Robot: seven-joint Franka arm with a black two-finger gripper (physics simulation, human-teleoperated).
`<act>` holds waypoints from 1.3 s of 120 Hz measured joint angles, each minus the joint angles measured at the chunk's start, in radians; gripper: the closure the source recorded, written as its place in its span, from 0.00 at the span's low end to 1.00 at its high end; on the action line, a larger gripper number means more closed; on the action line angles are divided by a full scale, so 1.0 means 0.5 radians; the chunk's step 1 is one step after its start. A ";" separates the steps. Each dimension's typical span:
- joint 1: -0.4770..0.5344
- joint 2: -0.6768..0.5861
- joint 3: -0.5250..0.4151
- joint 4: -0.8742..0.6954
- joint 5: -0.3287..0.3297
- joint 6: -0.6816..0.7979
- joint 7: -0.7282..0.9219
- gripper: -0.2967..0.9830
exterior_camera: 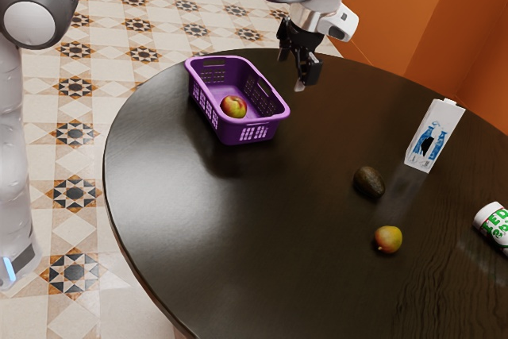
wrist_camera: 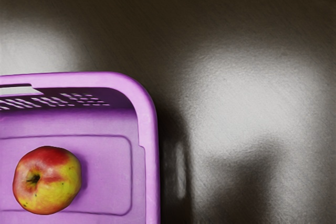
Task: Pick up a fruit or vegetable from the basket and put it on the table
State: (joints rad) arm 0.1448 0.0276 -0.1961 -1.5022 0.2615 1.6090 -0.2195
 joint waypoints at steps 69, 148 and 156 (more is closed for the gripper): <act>-0.856 -0.154 0.303 -0.124 0.047 0.088 0.040 0.23; -0.231 -0.213 0.825 -0.597 -0.210 0.387 1.091 0.23; -0.205 -0.192 0.825 -0.608 -0.252 0.407 1.110 0.23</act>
State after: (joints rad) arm 0.0424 -0.0682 0.2165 -1.8061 0.1358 1.8123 0.3357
